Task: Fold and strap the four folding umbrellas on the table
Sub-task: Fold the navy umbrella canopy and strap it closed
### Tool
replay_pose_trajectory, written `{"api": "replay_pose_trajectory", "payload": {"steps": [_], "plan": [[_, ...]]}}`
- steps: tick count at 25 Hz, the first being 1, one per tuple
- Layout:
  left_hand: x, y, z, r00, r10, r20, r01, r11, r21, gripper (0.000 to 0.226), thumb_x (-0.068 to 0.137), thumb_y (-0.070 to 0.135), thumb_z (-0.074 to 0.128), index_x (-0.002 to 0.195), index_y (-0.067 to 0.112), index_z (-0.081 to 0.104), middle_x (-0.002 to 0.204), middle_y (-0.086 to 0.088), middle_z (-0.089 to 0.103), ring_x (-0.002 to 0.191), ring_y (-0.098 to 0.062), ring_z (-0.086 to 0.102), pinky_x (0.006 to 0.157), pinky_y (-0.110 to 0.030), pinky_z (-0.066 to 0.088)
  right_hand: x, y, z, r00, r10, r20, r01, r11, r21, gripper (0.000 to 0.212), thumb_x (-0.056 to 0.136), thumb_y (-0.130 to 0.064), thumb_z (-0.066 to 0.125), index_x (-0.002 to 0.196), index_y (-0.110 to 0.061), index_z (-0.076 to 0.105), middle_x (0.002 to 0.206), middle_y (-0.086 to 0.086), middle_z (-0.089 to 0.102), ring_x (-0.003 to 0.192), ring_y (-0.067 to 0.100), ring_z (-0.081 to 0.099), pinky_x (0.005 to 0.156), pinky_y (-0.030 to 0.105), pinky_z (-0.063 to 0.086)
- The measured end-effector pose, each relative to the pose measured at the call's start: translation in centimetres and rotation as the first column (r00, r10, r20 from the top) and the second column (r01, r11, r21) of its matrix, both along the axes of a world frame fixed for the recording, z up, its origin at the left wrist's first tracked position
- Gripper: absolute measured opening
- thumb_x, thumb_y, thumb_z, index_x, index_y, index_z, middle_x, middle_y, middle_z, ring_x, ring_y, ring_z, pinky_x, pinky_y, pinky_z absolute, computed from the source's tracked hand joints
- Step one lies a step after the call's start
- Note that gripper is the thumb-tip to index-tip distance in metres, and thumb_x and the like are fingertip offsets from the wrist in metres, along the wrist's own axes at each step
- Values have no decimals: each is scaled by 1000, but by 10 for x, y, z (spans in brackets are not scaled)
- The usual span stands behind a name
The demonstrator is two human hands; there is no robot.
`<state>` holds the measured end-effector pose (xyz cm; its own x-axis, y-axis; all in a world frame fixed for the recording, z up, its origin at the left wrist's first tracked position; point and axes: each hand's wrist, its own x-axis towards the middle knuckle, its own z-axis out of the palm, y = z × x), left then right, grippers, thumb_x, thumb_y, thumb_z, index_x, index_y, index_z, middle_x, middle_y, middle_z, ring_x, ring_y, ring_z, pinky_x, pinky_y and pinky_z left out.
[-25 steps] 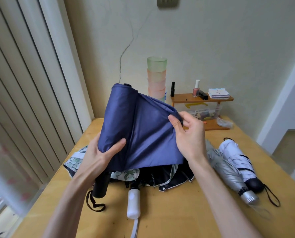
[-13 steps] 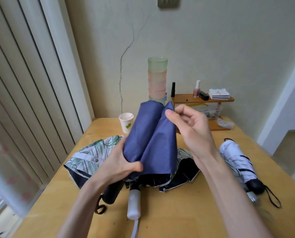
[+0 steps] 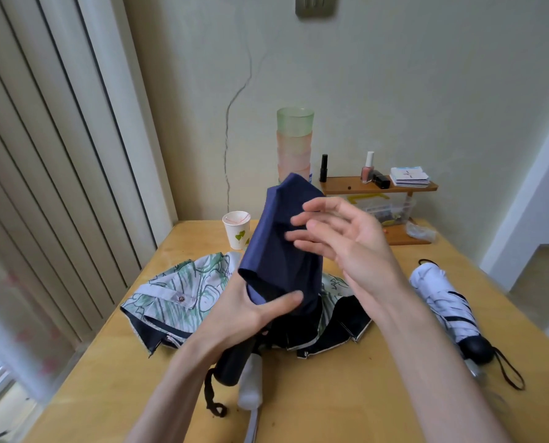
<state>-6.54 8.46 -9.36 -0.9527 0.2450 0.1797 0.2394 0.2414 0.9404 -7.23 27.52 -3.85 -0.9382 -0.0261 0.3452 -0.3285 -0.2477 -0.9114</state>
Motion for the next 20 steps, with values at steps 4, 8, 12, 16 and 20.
{"api": "replay_pose_trajectory", "payload": {"steps": [4,8,12,16,20], "plan": [[-1,-15,3,991,-7,130,-3,997,74,59,70,34,86,109,4,53,61,6,63,48,-11,56,50,-22,43,-10,10,-7,953,-287,-97,293,954,59,18,100,-8,72,116,-13,69,107,4,76,93,18,77,76,24,58],[8,-25,9,954,-159,254,122,980,158,44,56,36,79,78,6,56,61,-12,57,47,-21,51,49,-28,43,-16,10,-13,962,-213,-172,249,941,227,32,99,-31,73,131,-31,66,130,-10,69,124,5,64,97,23,53],[15,-31,19,916,-291,276,284,957,66,39,66,36,84,77,12,55,58,0,59,54,-16,55,58,-31,45,-13,12,-11,970,-214,-118,240,922,304,44,88,-47,80,129,-38,69,131,-24,68,126,-10,57,101,13,48],[18,-24,27,939,-277,205,329,898,-291,42,89,12,84,74,25,47,50,19,62,48,4,58,59,-10,43,-13,25,-8,989,-141,-53,150,907,395,43,79,-52,80,114,-27,78,113,-14,78,112,2,71,94,24,54],[12,-26,19,954,-174,244,260,886,-384,30,91,-2,71,74,14,52,50,8,62,48,-6,59,56,-21,47,-13,32,-12,994,-105,20,90,922,377,37,80,-42,85,112,-25,80,110,-12,80,108,3,73,89,20,54]]}}
